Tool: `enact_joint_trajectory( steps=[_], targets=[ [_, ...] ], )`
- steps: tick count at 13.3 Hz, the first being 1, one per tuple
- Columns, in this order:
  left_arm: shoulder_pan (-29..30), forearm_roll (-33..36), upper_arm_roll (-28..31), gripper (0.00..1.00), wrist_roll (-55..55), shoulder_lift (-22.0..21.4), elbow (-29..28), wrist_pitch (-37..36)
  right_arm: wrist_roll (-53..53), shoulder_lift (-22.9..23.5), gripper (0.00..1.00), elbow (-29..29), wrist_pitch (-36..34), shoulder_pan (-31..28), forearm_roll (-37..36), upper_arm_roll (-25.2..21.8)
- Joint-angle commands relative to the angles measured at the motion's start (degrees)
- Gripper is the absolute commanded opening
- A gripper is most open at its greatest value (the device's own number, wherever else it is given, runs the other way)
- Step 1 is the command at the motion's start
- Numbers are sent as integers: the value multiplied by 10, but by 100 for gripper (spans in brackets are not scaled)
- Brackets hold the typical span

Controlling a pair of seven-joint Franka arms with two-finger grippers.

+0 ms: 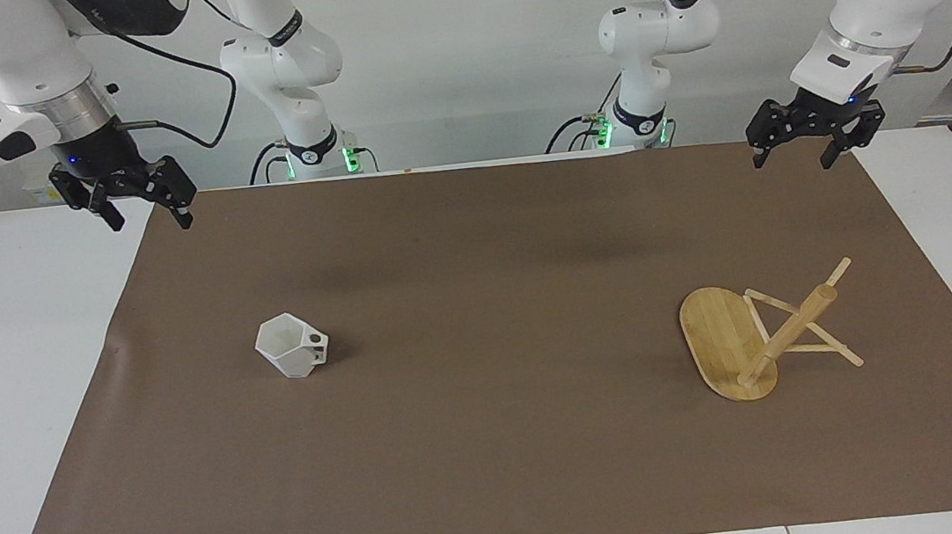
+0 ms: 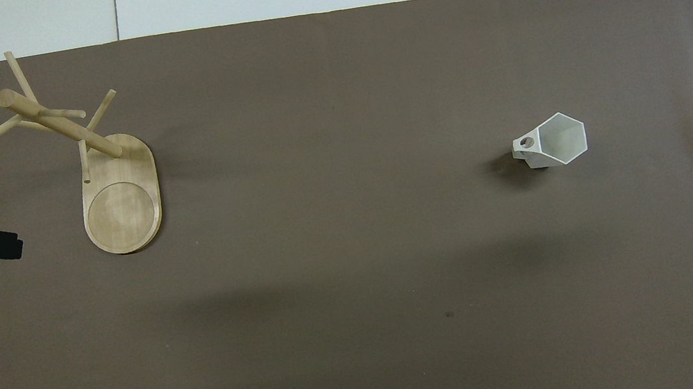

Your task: Hang cup on rack

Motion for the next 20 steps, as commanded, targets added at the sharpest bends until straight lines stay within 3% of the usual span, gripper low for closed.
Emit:
enact_joint_trajectory(
  steps=[1, 11, 20],
  targets=[
    [-3, 5, 5, 100, -5, -10, -8, 4, 3, -5, 100, 0, -1, -4, 3, 1],
    [-7, 5, 6, 100, -13, -10, -1, 3, 3, -13, 100, -21, 10, -3, 3, 11],
    [-3, 5, 5, 100, -9, -15, -7, 9, 3, -13, 100, -140, 147, -3, 4, 30]
  ],
)
